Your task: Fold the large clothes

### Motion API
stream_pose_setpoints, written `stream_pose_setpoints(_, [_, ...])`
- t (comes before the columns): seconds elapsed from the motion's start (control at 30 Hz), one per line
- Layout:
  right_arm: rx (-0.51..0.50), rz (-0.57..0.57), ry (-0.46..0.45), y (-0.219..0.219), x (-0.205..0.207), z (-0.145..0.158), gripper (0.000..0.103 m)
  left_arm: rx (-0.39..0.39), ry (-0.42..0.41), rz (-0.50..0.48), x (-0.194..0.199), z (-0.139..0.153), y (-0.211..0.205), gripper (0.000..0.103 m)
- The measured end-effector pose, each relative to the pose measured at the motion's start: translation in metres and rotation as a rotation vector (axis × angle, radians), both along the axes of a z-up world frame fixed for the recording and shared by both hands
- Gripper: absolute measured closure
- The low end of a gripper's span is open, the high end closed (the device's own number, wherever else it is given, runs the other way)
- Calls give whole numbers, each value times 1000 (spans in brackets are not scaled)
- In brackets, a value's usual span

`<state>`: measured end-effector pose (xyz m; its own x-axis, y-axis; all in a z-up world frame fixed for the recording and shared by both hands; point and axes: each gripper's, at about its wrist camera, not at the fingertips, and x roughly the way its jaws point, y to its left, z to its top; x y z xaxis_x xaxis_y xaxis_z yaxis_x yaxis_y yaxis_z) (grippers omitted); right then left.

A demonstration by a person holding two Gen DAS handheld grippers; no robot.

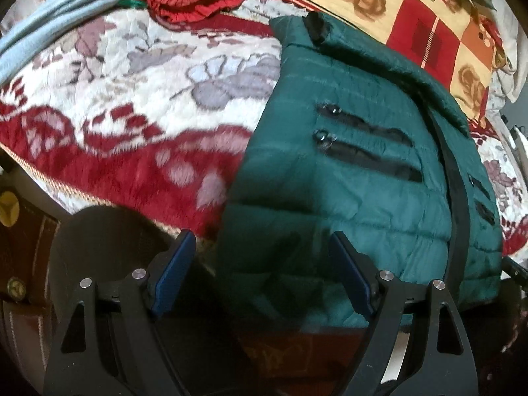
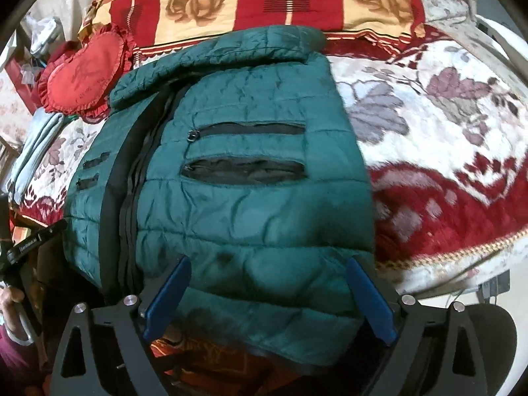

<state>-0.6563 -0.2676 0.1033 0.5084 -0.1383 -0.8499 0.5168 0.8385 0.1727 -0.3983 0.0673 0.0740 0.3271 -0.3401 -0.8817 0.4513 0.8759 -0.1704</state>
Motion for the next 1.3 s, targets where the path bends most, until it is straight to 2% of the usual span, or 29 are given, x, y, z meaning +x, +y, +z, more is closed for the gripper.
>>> stream_pose_setpoints(0.17, [72,-31,13,-12,-14,-10,6,-50,100,16,9,-10,18,19])
stream_pose_setpoints(0.23, [102,-39,14,-16,-17,-15,6,-68,99,21,10,-8,22,19])
stream_pose_setpoints(0.37, [130,-36,22,-18,-18,-21,6,-35,133,2,15,-14,17,19])
stream_pose_setpoints(0.43, [138,-27,28,-19,-18,-22,6,-46,147,-6,15,-16,15,19])
stream_pose_setpoints(0.57, [162,-18,21,-20,-18,-25,6,-80,235,-10,18,-31,10,19])
stream_pose_setpoints(0.77, [222,31,-22,-15,-19,-22,7,-64,227,-84,5,-32,0,19])
stream_pose_setpoints(0.83, [225,48,-42,-12,-18,-18,17,-56,225,-88,5,-33,-3,19])
stream_pose_setpoints(0.93, [225,41,-27,-12,-17,-22,31,-73,263,-72,10,-39,-2,19])
stream_pose_setpoints(1.0, [226,35,-24,-14,-19,-24,38,-86,280,-66,11,-41,-1,19])
stream_pose_setpoints(1.07, [240,34,-34,-16,-21,-24,40,-92,283,-67,12,-42,0,19])
stream_pose_setpoints(1.13, [243,43,-37,-17,-21,-25,49,-92,277,-78,11,-42,1,20])
stream_pose_setpoints(1.17, [236,52,-34,-17,-21,-25,53,-88,264,-92,9,-40,0,27])
stream_pose_setpoints(1.2, [215,68,-27,-15,-19,-25,63,-78,249,-109,7,-39,-3,41])
stream_pose_setpoints(1.23, [186,81,-20,-12,-17,-25,75,-60,229,-120,5,-38,-5,48])
stream_pose_setpoints(1.3, [175,88,-47,-9,-17,-20,87,-38,191,-131,1,-35,-6,74])
